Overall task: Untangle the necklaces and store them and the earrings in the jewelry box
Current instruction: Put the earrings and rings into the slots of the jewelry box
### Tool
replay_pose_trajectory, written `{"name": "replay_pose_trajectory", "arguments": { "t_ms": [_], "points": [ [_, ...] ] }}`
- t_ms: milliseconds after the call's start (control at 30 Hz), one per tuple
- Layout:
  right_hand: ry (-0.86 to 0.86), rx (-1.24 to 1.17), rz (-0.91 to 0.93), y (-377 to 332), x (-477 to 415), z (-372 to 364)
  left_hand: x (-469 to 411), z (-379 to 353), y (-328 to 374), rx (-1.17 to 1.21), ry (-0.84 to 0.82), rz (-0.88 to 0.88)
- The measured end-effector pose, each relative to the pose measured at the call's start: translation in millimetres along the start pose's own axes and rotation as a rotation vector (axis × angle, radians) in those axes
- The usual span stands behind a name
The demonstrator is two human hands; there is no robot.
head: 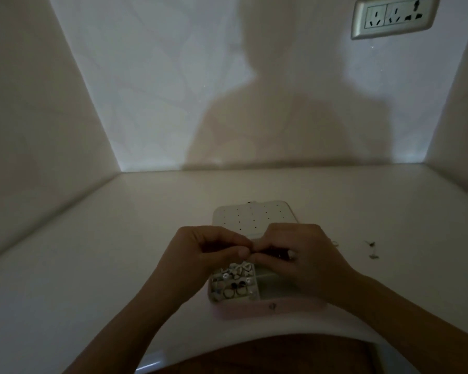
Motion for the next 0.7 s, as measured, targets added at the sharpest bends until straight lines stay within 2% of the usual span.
{"name": "replay_pose_trajectory", "arguments": {
  "t_ms": [133, 400, 500, 700],
  "points": [
    [-0.032, 0.029, 0.08, -11.3, 5.9, -0.9, 5.4, -3.1, 3.7, -0.067, -0.033, -0.036],
    [-0.063, 0.085, 0.023, -5.1, 7.2, -5.1, 11.0, -5.6, 11.7, -0.235, 0.025, -0.054],
    [-0.119, 0.102, 0.049, -7.8, 9.8, -10.3, 13.9, -14.9, 13.0, -0.357, -0.012, -0.053],
    [-0.222, 0.035, 0.047, -7.1, 12.1, -18.0, 13.8, -9.1, -1.1, -0.385, -0.045, 0.083]
  ]
}}
Point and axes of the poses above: each hand's wrist, its own x-axis away from the middle knuckle, its own z-axis out of the back of the hand, y = z × x, the point moved 10 cm from there along -x, towards the middle knuckle
